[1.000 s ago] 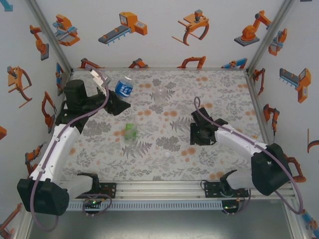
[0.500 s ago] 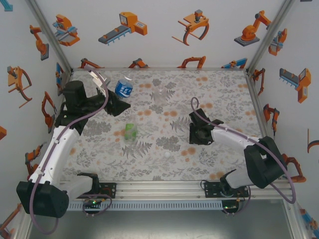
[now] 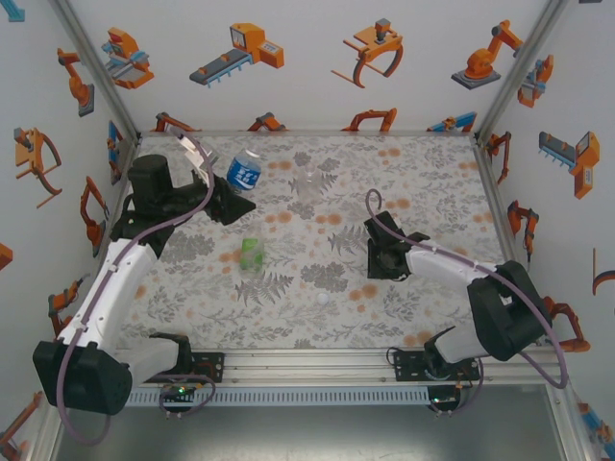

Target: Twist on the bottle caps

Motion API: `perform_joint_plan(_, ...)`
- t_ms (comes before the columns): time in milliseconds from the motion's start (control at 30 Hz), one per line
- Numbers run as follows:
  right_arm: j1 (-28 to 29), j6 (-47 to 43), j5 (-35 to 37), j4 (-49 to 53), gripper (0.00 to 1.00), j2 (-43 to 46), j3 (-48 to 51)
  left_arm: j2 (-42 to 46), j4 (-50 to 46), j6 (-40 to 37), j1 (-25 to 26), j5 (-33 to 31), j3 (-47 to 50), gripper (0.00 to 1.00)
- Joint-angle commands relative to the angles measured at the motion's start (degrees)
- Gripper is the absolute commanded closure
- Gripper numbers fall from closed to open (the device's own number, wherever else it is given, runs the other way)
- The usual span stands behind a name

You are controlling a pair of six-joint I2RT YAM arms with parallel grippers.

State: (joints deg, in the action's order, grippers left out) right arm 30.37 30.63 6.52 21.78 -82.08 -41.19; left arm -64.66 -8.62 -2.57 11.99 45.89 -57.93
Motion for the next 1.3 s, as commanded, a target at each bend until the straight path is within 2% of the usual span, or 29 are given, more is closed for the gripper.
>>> perform_joint_plan(0, 0.22, -1.71, -0.05, 2.37, 0.69, -0.66, -1.99, -0.33, -0.03, -0.29, 0.38, 0.99, 0.10, 0.97)
perform_joint_plan(267, 1.57, -3.42, -4.57, 4.33, 0.71, -0.74, -5.63, -0.61, -1.35, -1.72, 0.32, -0.57, 0.28, 0.97)
perform_joint_plan(767, 4.40, -4.51, -8.27, 7.93, 0.71, -3.10, -13.95, -2.13, -2.77, -3.89, 0.58, -2.48, 0.76, 0.98)
perform_joint_plan(1267, 11.19, -0.32, -6.52, 9.88, 0.71, -8.49, -19.91, -3.45, -1.28, -2.62, 2.96, -1.20, 0.85, 0.99)
